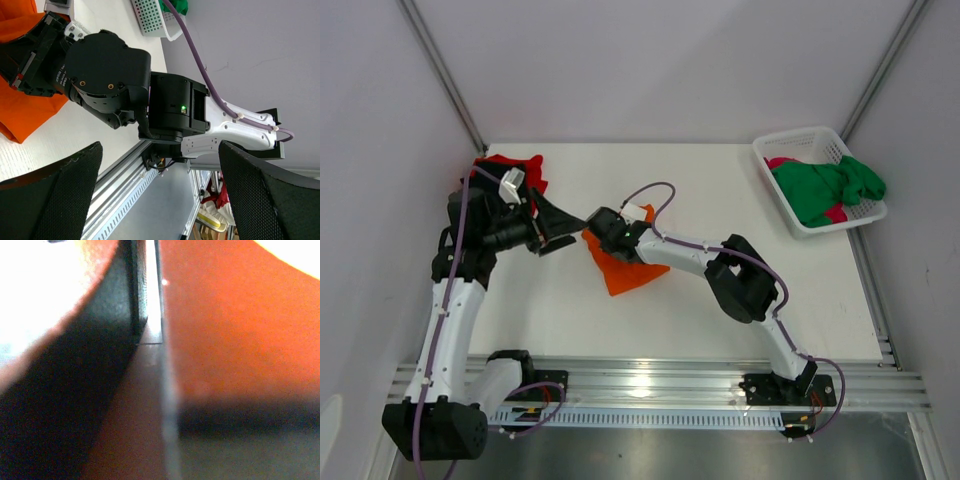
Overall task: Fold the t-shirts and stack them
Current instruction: Smooth out wrinkles on the folded tshirt
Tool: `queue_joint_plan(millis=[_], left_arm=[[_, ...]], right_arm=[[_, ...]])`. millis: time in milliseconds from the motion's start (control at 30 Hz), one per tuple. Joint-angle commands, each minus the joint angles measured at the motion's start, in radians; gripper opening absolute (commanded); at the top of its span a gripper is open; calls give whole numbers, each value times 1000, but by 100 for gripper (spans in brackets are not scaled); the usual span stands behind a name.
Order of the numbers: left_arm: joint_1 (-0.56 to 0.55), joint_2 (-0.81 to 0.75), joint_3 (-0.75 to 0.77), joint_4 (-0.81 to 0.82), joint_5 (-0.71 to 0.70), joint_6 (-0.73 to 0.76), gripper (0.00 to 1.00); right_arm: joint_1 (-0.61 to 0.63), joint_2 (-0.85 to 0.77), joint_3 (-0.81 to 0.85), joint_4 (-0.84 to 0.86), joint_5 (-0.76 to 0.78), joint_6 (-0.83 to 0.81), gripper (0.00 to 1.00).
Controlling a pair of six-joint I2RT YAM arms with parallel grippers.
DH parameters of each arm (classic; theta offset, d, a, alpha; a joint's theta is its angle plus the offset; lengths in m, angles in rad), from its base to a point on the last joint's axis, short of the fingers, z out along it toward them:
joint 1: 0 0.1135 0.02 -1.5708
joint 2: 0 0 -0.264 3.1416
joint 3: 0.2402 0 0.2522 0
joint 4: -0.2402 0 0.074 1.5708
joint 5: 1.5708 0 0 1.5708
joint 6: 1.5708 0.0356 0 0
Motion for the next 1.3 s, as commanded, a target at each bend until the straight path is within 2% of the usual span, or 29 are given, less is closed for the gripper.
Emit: queue_joint_plan(millis=[0,533,1267], left_arm=[[11,-14,-16,31,15,13,100],[12,11,-54,79,13,-1,99],[11,36,-87,108,-3,-5,99]], right_arm=[[7,-66,33,27,47,-37,0],[16,-89,59,25,96,-68,0],[-17,-41,167,35,145,-169,0]])
